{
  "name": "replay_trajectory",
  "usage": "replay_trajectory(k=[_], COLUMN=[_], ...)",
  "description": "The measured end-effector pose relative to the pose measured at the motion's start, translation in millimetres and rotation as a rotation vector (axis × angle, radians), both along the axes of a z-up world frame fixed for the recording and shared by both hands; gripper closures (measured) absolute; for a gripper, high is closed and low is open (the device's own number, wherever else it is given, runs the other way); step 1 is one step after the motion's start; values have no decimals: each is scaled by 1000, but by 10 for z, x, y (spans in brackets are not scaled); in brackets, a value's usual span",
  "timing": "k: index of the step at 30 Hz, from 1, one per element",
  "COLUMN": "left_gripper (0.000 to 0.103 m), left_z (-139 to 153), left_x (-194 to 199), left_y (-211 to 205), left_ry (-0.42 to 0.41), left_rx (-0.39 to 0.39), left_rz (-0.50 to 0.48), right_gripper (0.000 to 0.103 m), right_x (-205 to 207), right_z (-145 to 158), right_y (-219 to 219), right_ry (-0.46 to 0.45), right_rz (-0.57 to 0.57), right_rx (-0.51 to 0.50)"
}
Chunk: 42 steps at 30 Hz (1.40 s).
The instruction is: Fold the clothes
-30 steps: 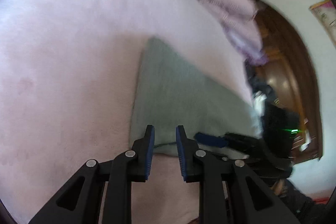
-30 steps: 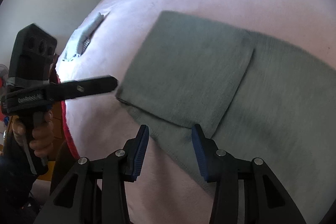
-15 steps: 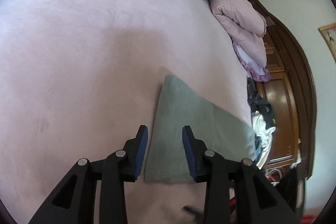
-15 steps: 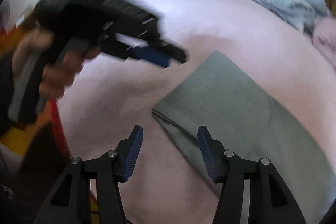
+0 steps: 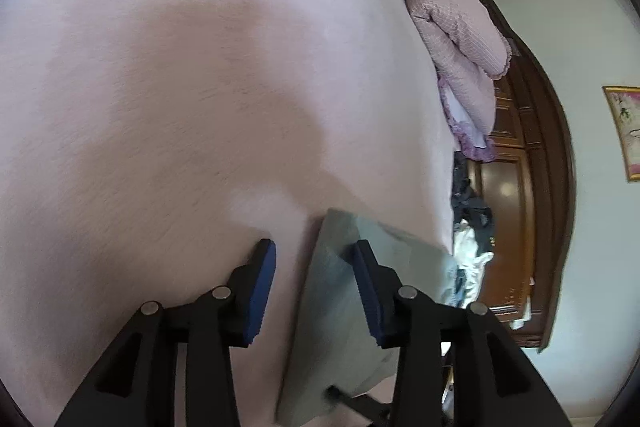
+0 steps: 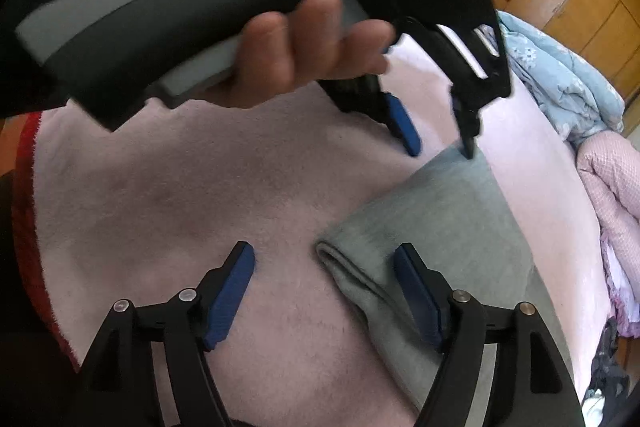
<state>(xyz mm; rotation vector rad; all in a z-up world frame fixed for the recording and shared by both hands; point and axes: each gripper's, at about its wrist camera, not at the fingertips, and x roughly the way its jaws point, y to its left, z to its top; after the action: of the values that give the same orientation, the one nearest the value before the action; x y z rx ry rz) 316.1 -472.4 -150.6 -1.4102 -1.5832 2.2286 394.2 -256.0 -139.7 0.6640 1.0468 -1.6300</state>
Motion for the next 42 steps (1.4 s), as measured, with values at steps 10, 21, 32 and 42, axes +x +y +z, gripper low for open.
replay_trajectory(k=[10, 21, 32, 42], left_gripper=[69, 85, 85, 85], left_z=[35, 59, 239, 315], left_x=[-285, -216, -231, -226], left_y=[292, 264, 309, 335], left_ry=[35, 25, -6, -12], left_rx=[-45, -58, -92, -104], left_rz=[-169, -125, -103, -89], right_gripper=[17, 86, 88, 89], right_x=[-83, -415, -1366, -1371], right_z=[-10, 282, 499, 714], right_y=[-49, -11, 406, 395], right_ry=[55, -203, -852, -816], right_rz=[-48, -80, -318, -303], right_rx=[-29, -71, -276, -296])
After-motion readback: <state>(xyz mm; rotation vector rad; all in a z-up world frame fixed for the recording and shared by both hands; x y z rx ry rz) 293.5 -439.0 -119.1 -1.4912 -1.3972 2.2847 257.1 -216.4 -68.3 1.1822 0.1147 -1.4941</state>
